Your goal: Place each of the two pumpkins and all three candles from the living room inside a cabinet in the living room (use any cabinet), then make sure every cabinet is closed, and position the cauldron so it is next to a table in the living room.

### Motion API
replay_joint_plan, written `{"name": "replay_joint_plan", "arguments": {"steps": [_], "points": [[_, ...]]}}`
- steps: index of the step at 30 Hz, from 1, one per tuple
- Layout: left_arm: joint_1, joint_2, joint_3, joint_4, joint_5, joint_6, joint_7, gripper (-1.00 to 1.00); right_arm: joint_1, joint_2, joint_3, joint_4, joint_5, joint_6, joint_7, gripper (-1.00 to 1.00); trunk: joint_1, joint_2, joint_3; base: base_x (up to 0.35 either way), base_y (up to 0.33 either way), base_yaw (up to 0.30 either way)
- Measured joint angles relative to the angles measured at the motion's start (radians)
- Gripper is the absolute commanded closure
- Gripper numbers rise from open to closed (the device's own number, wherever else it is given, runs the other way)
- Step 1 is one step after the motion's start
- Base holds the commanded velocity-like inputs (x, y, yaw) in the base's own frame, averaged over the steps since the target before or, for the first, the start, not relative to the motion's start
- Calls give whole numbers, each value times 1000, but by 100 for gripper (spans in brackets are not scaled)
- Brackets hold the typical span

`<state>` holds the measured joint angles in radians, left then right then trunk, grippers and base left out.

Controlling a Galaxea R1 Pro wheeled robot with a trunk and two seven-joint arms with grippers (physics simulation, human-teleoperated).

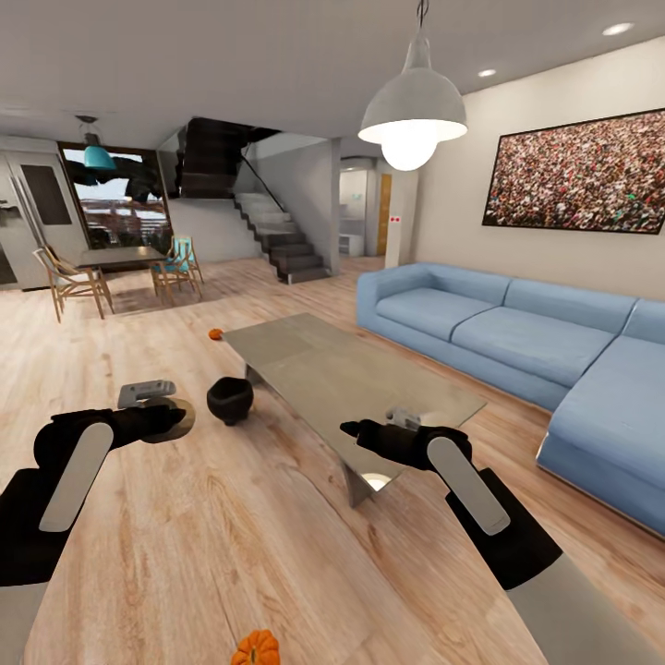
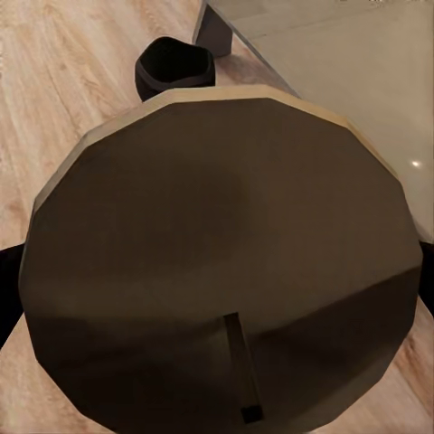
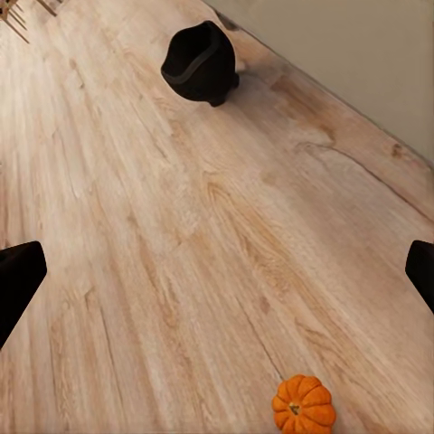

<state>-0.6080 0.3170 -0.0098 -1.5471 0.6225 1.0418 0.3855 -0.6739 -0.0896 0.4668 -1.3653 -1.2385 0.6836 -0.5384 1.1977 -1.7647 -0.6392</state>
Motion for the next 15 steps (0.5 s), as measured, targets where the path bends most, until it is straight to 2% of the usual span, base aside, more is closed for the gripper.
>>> {"name": "replay_joint_plan", "arguments": {"steps": [9, 15], "points": [[0, 0, 0, 0, 0, 0, -3, 100, 0, 0, 1, 0, -1, 0, -2, -100, 0, 0, 5, 0, 22, 236], [0, 0, 0, 0, 1, 1, -4, 100, 0, 0, 1, 0, -2, 0, -2, -100, 0, 0, 8, -36, 173, 275]]}}
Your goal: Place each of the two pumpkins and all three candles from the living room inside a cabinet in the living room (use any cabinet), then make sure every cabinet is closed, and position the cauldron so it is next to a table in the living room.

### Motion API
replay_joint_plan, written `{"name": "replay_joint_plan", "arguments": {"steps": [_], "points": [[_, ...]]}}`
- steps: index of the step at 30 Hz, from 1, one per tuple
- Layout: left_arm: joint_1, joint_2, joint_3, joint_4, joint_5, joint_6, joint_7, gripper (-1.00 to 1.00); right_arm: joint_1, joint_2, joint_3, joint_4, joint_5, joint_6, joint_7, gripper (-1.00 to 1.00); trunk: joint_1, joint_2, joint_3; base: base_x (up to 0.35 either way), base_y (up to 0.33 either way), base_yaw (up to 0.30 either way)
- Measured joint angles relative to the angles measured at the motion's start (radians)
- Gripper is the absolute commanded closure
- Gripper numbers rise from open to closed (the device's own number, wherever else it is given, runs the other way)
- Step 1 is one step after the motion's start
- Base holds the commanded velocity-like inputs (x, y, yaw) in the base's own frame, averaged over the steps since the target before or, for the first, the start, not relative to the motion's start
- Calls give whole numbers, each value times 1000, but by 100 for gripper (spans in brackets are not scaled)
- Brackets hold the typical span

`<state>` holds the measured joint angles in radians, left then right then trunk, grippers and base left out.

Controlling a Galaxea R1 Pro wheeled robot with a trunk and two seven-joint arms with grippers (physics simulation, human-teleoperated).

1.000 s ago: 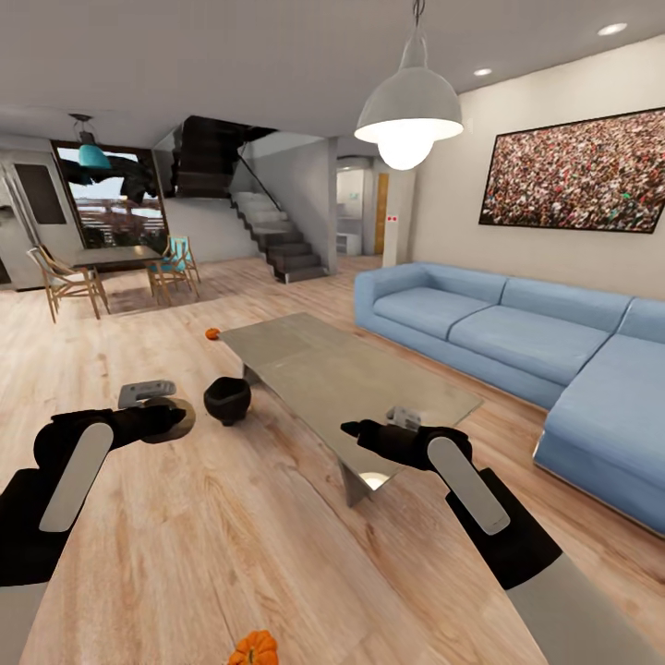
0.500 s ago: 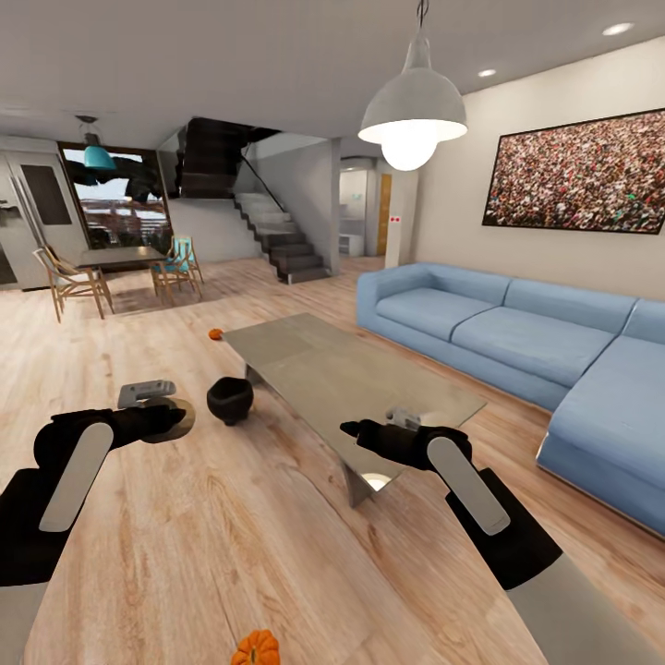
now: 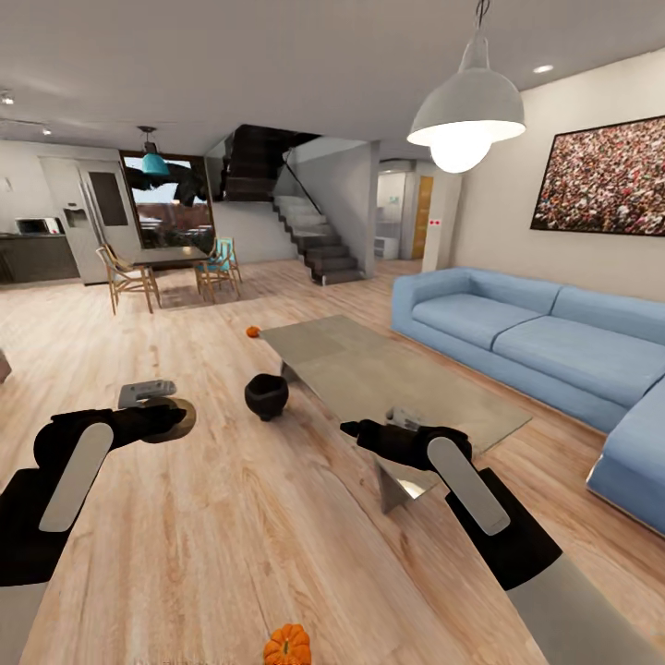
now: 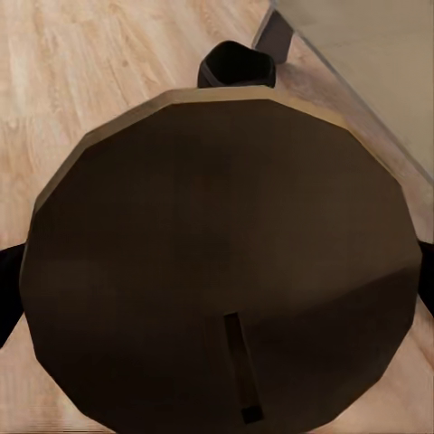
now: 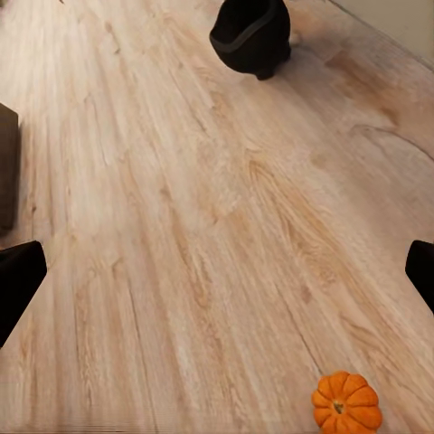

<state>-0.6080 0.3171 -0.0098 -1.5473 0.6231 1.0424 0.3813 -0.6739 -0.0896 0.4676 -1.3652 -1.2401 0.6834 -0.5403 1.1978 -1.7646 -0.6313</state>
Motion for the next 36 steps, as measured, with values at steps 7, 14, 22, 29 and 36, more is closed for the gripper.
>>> {"name": "replay_joint_plan", "arguments": {"steps": [7, 14, 22, 29, 36], "points": [[0, 0, 0, 0, -1, 0, -3, 100, 0, 0, 0, 0, -1, 0, -1, -100, 0, 0, 3, -140, 253, 280], [0, 0, 0, 0, 1, 2, -8, 100, 0, 1, 0, 0, -1, 0, 0, -100, 0, 0, 6, -156, 263, 281], [0, 0, 0, -1, 3, 3, -9, 100, 0, 1, 0, 0, -1, 0, 3, -100, 0, 0, 9, -132, 264, 281], [0, 0, 0, -1, 5, 3, -9, 100, 0, 1, 0, 0, 0, 0, 3, -100, 0, 0, 12, -24, 274, 281], [0, 0, 0, -1, 7, 2, -9, 100, 0, 2, 0, 0, 0, 0, 3, -100, 0, 0, 15, -2, 119, 281]]}}
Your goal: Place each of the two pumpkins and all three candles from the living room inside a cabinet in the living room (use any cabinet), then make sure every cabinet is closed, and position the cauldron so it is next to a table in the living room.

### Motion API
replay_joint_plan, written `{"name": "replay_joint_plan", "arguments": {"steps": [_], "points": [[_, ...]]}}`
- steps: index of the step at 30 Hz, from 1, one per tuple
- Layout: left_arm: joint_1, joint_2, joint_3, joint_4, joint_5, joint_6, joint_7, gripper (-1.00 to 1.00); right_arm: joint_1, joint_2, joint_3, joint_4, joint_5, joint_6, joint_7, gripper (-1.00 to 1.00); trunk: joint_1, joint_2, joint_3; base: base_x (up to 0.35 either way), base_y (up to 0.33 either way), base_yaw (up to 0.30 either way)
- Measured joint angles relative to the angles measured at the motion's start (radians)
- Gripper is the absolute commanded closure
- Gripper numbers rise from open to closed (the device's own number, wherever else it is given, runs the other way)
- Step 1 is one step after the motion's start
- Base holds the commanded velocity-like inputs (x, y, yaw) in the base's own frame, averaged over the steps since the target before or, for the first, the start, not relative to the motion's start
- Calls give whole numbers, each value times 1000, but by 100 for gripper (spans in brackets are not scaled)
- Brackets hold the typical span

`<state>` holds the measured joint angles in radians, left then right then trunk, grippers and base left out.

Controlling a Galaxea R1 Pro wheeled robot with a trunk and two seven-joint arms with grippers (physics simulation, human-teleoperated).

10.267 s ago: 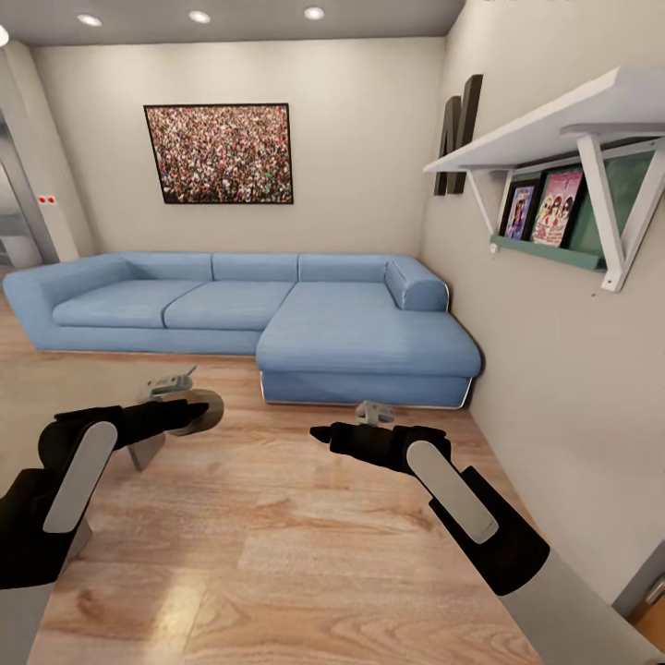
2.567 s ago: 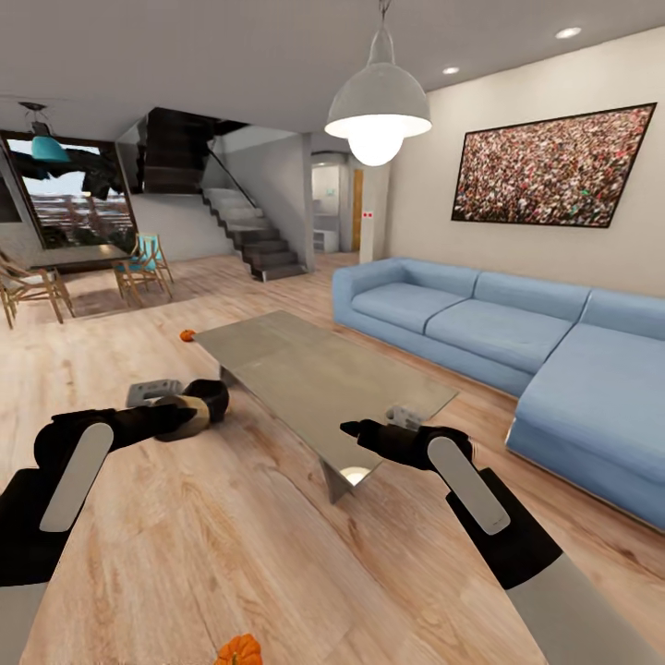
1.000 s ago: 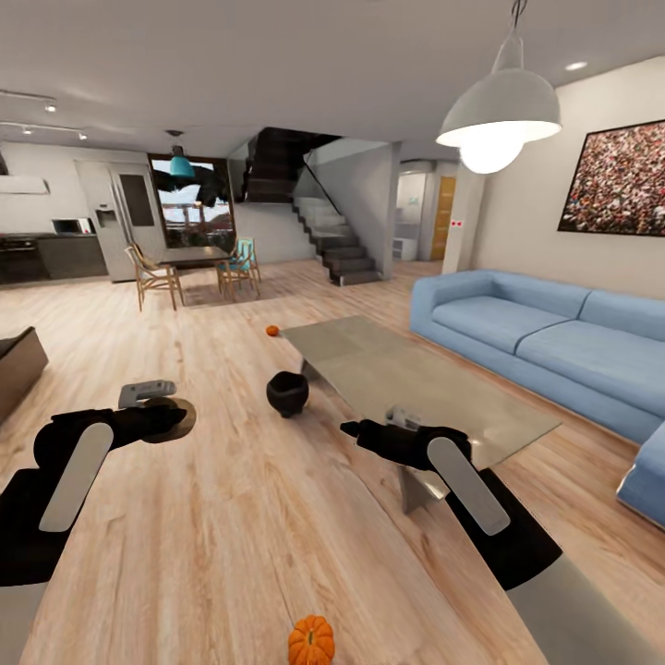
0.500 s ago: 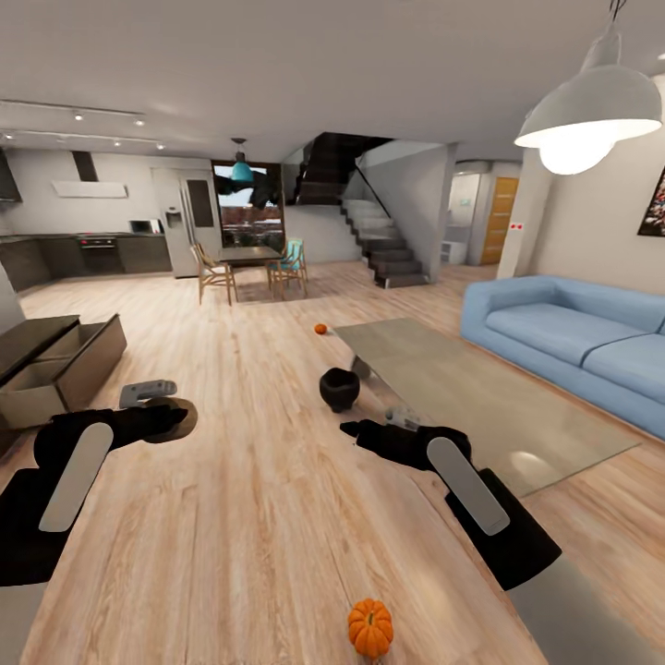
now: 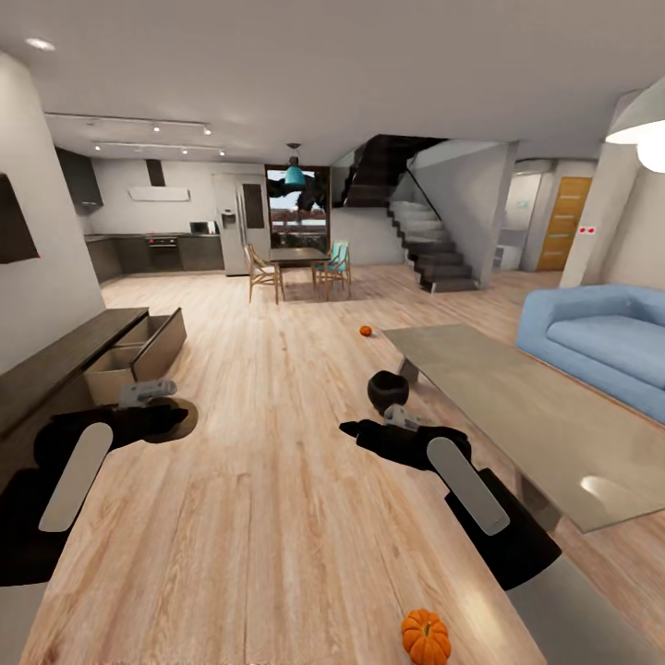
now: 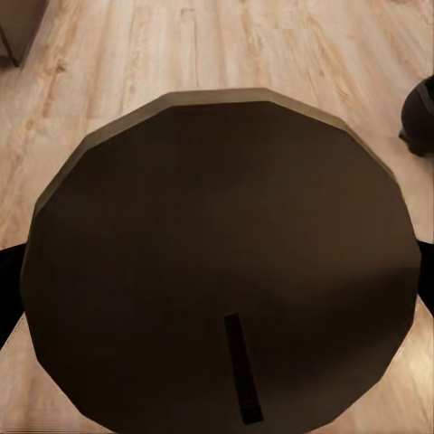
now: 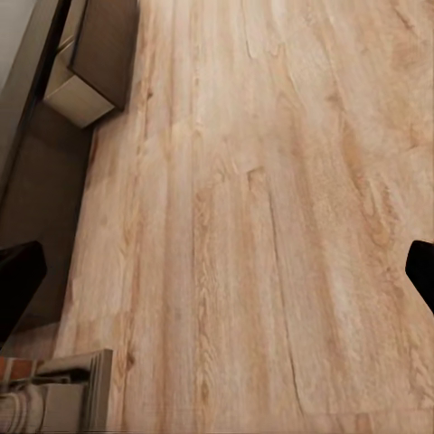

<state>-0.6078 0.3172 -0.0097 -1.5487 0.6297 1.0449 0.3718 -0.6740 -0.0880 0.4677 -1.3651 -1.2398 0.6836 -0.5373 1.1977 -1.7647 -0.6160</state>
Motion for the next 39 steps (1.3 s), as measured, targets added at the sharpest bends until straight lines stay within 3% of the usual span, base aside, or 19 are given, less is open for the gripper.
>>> {"name": "replay_joint_plan", "arguments": {"steps": [22, 30, 39], "points": [[0, 0, 0, 1, 2, 0, -8, 100, 0, 1, 7, 1, 0, 0, -3, -100, 0, 0, 9, 0, 4, 281], [1, 4, 0, 3, 4, 0, -80, 100, 0, 0, 8, 0, 1, 0, -1, -100, 0, 0, 12, 39, 22, 266], [1, 7, 0, 5, 5, 0, -117, 100, 0, 0, 7, 0, 0, 0, 2, -100, -1, 0, 13, 248, 140, 51]]}}
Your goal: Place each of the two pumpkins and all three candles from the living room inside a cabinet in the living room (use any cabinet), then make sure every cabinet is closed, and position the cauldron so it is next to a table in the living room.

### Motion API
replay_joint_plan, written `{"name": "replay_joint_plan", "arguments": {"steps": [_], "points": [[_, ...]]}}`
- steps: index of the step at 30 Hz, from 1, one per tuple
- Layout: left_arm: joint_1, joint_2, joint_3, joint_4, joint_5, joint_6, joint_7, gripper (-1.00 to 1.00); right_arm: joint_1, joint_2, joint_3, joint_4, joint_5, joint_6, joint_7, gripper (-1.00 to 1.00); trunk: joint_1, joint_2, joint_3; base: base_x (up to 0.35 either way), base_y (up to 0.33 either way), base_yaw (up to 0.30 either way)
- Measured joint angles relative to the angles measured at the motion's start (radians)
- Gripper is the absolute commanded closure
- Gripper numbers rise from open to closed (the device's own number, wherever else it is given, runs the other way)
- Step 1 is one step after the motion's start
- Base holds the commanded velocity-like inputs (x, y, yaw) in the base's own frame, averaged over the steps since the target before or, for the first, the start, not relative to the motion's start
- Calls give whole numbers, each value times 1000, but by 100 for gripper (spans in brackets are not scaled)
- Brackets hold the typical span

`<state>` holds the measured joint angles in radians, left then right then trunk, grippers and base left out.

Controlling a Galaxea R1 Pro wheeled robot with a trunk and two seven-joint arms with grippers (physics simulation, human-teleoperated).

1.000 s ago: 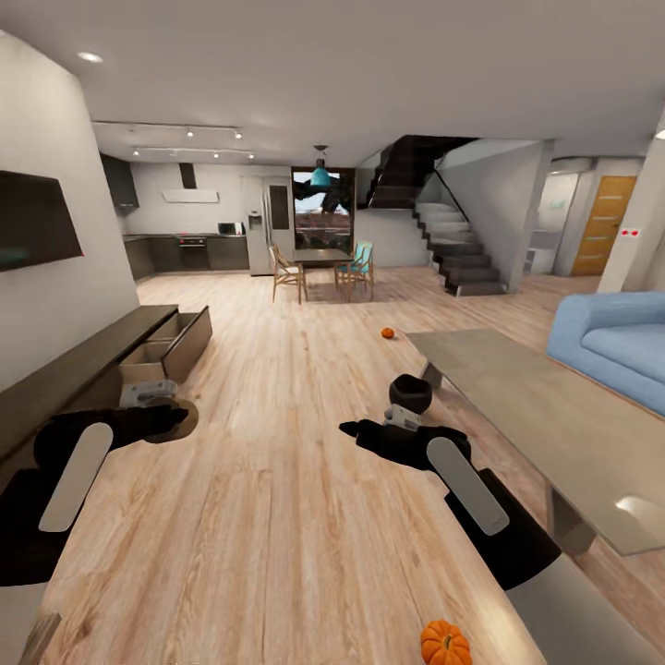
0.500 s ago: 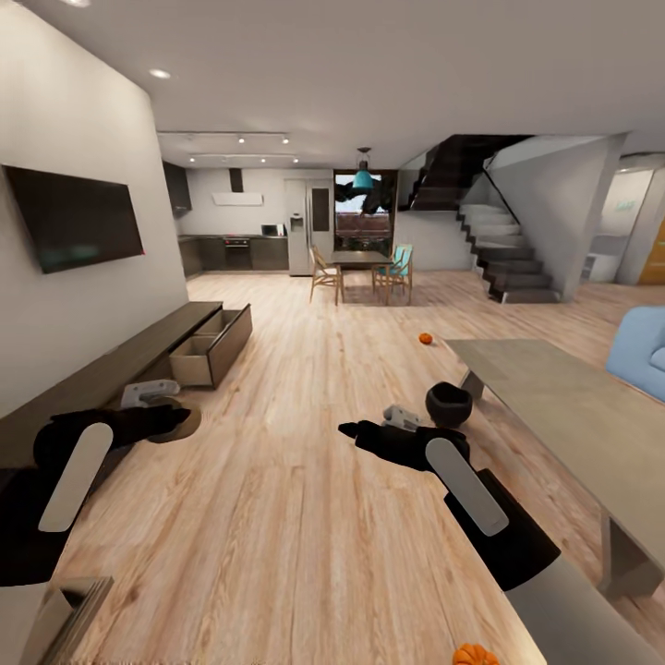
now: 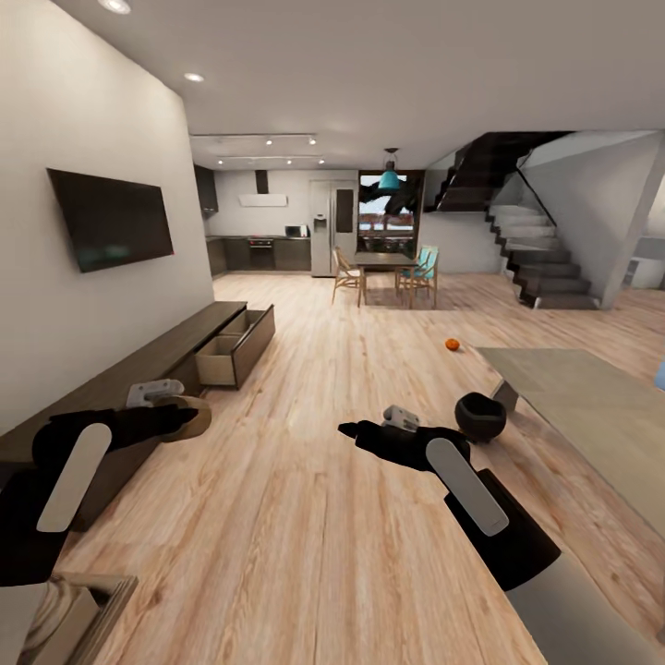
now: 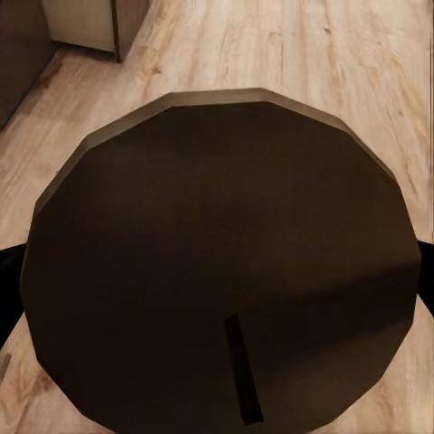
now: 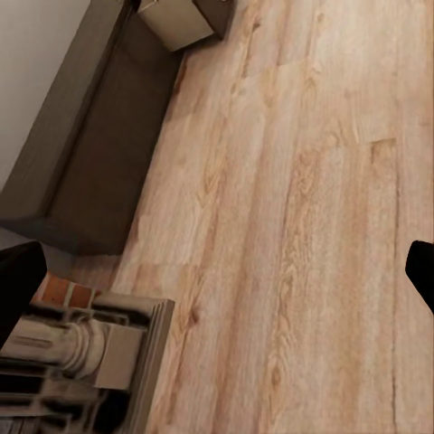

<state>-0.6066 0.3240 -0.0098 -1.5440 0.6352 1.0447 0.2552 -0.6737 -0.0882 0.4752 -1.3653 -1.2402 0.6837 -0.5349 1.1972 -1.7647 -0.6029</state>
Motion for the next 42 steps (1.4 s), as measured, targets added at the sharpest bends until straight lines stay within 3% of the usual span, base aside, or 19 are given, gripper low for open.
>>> {"name": "replay_joint_plan", "arguments": {"steps": [4, 9, 42], "points": [[1, 9, 1, 9, -4, 0, -74, 100, 0, 0, 0, 0, 0, 0, 1, -100, 0, 0, 0, 278, 138, 5], [1, 14, 1, 21, -7, 0, -114, 100, 0, 0, 0, 0, 0, 0, 1, -100, 0, 0, 0, 285, 111, 0], [2, 15, 1, 23, -7, -1, -123, 100, 0, 0, -1, 0, 0, -1, 1, -100, 0, 0, 10, 319, 44, -56]]}}
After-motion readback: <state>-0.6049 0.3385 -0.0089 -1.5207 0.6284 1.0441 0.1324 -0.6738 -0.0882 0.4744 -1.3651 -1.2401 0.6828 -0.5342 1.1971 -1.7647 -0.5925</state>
